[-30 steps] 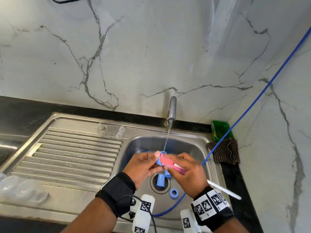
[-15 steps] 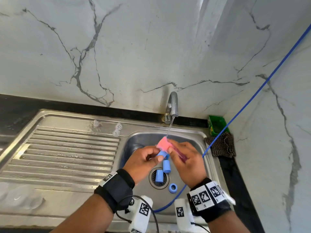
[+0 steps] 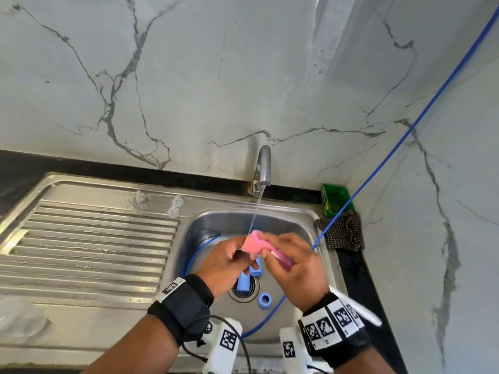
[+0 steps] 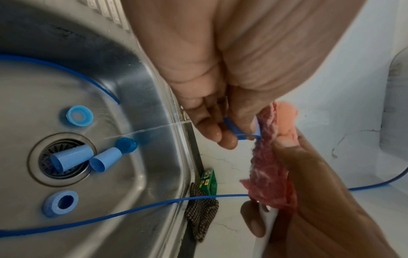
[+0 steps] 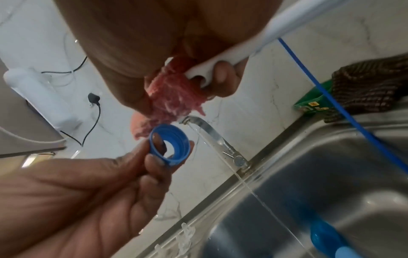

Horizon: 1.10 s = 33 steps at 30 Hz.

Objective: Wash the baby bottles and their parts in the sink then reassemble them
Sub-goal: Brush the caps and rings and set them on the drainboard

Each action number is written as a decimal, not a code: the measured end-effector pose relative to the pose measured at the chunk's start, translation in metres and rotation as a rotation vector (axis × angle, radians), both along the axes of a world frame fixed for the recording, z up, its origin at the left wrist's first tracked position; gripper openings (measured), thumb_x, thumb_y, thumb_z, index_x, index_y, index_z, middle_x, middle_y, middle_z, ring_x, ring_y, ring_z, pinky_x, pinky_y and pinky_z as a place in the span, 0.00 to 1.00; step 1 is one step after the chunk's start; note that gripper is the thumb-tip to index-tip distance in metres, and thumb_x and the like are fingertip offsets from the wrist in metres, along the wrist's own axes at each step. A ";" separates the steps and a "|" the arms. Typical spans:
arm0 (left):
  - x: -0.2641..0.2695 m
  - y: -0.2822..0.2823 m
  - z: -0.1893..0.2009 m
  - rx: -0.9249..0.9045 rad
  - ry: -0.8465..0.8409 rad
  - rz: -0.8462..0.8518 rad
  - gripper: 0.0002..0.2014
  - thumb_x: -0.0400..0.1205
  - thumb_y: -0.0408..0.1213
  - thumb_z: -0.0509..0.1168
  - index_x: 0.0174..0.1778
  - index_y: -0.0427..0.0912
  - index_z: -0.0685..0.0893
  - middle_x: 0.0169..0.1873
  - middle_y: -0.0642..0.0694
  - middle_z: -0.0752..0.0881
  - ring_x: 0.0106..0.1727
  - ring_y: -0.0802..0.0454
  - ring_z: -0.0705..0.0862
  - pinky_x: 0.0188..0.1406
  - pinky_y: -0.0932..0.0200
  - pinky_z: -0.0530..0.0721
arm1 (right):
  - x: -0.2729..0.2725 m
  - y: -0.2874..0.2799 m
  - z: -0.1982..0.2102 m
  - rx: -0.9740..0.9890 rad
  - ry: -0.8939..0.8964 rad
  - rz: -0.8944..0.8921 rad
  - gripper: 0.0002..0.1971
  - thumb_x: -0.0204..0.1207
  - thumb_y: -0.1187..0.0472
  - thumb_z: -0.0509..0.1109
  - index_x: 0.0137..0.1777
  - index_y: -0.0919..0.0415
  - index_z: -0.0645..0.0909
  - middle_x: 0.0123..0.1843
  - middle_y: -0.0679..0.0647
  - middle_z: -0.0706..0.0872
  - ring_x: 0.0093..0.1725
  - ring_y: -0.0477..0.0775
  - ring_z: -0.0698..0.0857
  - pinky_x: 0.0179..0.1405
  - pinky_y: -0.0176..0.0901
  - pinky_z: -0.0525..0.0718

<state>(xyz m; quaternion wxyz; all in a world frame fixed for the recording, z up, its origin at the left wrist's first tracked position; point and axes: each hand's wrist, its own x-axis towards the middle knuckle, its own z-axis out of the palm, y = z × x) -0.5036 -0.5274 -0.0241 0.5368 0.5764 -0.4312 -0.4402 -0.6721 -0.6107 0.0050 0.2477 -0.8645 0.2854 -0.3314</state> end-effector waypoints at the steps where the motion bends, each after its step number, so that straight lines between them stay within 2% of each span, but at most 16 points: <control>1: -0.002 0.000 0.000 -0.006 -0.002 0.000 0.07 0.85 0.35 0.67 0.57 0.42 0.87 0.37 0.47 0.90 0.37 0.51 0.85 0.46 0.53 0.82 | -0.002 -0.004 0.000 0.028 -0.025 -0.031 0.21 0.78 0.50 0.71 0.71 0.33 0.82 0.49 0.40 0.82 0.44 0.46 0.85 0.41 0.42 0.87; 3: -0.007 0.000 0.001 -0.006 0.045 -0.002 0.09 0.84 0.38 0.68 0.57 0.40 0.86 0.41 0.43 0.90 0.42 0.46 0.87 0.49 0.51 0.84 | -0.005 -0.004 0.000 0.002 -0.026 -0.015 0.21 0.78 0.49 0.71 0.71 0.34 0.82 0.50 0.40 0.83 0.46 0.45 0.85 0.44 0.41 0.87; 5: -0.012 -0.001 0.005 -0.020 0.072 -0.011 0.14 0.79 0.42 0.71 0.58 0.42 0.87 0.47 0.44 0.91 0.48 0.47 0.88 0.53 0.49 0.86 | -0.011 -0.003 0.001 -0.061 0.002 0.036 0.20 0.78 0.47 0.70 0.70 0.34 0.83 0.50 0.41 0.82 0.47 0.43 0.85 0.42 0.43 0.87; 8: -0.017 -0.002 0.009 -0.031 0.059 -0.013 0.23 0.75 0.57 0.74 0.56 0.41 0.88 0.44 0.45 0.89 0.46 0.50 0.86 0.53 0.50 0.86 | -0.015 -0.013 0.002 -0.039 -0.036 -0.054 0.20 0.79 0.48 0.70 0.70 0.36 0.83 0.49 0.43 0.83 0.45 0.44 0.85 0.39 0.44 0.87; 10: -0.021 -0.003 0.009 -0.052 0.032 -0.008 0.25 0.75 0.59 0.72 0.56 0.41 0.88 0.44 0.42 0.88 0.46 0.50 0.87 0.50 0.53 0.85 | -0.017 -0.016 0.001 -0.045 -0.046 -0.016 0.20 0.80 0.50 0.70 0.71 0.38 0.83 0.49 0.44 0.84 0.46 0.45 0.86 0.42 0.45 0.88; 12: -0.024 -0.003 0.009 -0.058 0.027 -0.003 0.23 0.77 0.56 0.72 0.57 0.39 0.88 0.45 0.41 0.88 0.48 0.49 0.87 0.50 0.54 0.86 | -0.020 -0.018 -0.002 -0.026 -0.056 0.023 0.20 0.79 0.50 0.70 0.71 0.36 0.83 0.50 0.43 0.84 0.46 0.45 0.86 0.43 0.45 0.88; 14: -0.025 -0.003 0.009 -0.063 0.010 -0.004 0.24 0.77 0.53 0.73 0.55 0.34 0.86 0.45 0.36 0.86 0.48 0.46 0.85 0.53 0.53 0.87 | -0.025 -0.029 -0.004 0.039 -0.064 -0.029 0.20 0.79 0.48 0.70 0.71 0.33 0.82 0.50 0.42 0.85 0.46 0.45 0.87 0.44 0.46 0.88; 16: -0.026 -0.003 0.009 -0.028 -0.032 -0.011 0.22 0.76 0.51 0.75 0.56 0.36 0.87 0.49 0.36 0.89 0.51 0.41 0.88 0.58 0.48 0.86 | -0.030 -0.031 -0.003 0.051 -0.071 -0.022 0.19 0.79 0.49 0.70 0.70 0.34 0.83 0.50 0.42 0.85 0.46 0.46 0.87 0.44 0.45 0.87; 17: -0.026 -0.003 0.009 -0.011 -0.044 -0.015 0.19 0.76 0.48 0.76 0.57 0.39 0.88 0.49 0.40 0.91 0.51 0.42 0.89 0.57 0.48 0.87 | -0.031 -0.029 -0.002 0.035 -0.070 0.025 0.19 0.79 0.49 0.71 0.70 0.37 0.84 0.50 0.43 0.85 0.47 0.46 0.87 0.43 0.43 0.87; 19: -0.025 -0.003 0.010 0.008 -0.064 -0.006 0.12 0.80 0.38 0.76 0.58 0.43 0.88 0.44 0.49 0.92 0.44 0.51 0.90 0.45 0.56 0.86 | -0.030 -0.023 -0.002 0.002 -0.051 0.122 0.18 0.78 0.50 0.72 0.68 0.38 0.85 0.50 0.43 0.85 0.46 0.45 0.86 0.42 0.39 0.86; 21: -0.024 -0.002 0.010 0.028 -0.074 0.001 0.10 0.81 0.32 0.74 0.58 0.40 0.87 0.41 0.50 0.92 0.38 0.54 0.90 0.42 0.59 0.84 | -0.028 -0.028 -0.006 0.028 -0.031 0.061 0.19 0.78 0.48 0.71 0.69 0.35 0.84 0.49 0.42 0.84 0.45 0.44 0.86 0.41 0.41 0.87; 23: -0.022 -0.001 0.011 0.034 -0.052 0.008 0.11 0.81 0.31 0.74 0.59 0.37 0.87 0.46 0.45 0.92 0.42 0.50 0.92 0.50 0.55 0.87 | -0.026 -0.035 -0.008 0.068 -0.023 -0.032 0.20 0.78 0.46 0.69 0.70 0.33 0.83 0.48 0.41 0.84 0.45 0.44 0.86 0.42 0.44 0.88; 26: -0.019 0.002 0.012 0.026 0.002 -0.005 0.14 0.81 0.34 0.75 0.62 0.37 0.86 0.52 0.40 0.92 0.53 0.43 0.92 0.59 0.47 0.88 | -0.020 -0.019 -0.001 0.039 -0.047 0.079 0.19 0.78 0.48 0.70 0.69 0.35 0.85 0.49 0.41 0.84 0.45 0.43 0.85 0.43 0.37 0.85; 28: -0.016 0.004 0.012 0.018 0.019 -0.004 0.13 0.82 0.35 0.73 0.62 0.37 0.87 0.52 0.40 0.92 0.54 0.42 0.92 0.58 0.48 0.89 | -0.015 -0.012 -0.001 -0.015 -0.013 0.114 0.19 0.77 0.48 0.70 0.68 0.33 0.84 0.49 0.41 0.84 0.45 0.42 0.85 0.43 0.36 0.85; 31: -0.006 0.009 0.008 0.039 -0.023 0.020 0.08 0.86 0.33 0.69 0.58 0.36 0.87 0.41 0.45 0.92 0.45 0.47 0.92 0.51 0.53 0.87 | -0.006 -0.018 -0.002 0.059 -0.005 -0.036 0.21 0.76 0.47 0.68 0.69 0.29 0.82 0.47 0.42 0.83 0.44 0.44 0.85 0.46 0.40 0.85; 33: -0.001 0.012 0.007 0.038 -0.017 0.007 0.07 0.86 0.30 0.67 0.58 0.36 0.86 0.42 0.44 0.92 0.46 0.47 0.92 0.52 0.53 0.88 | -0.002 -0.008 0.001 0.048 -0.029 0.008 0.20 0.77 0.48 0.69 0.68 0.32 0.83 0.47 0.41 0.83 0.45 0.43 0.85 0.45 0.34 0.84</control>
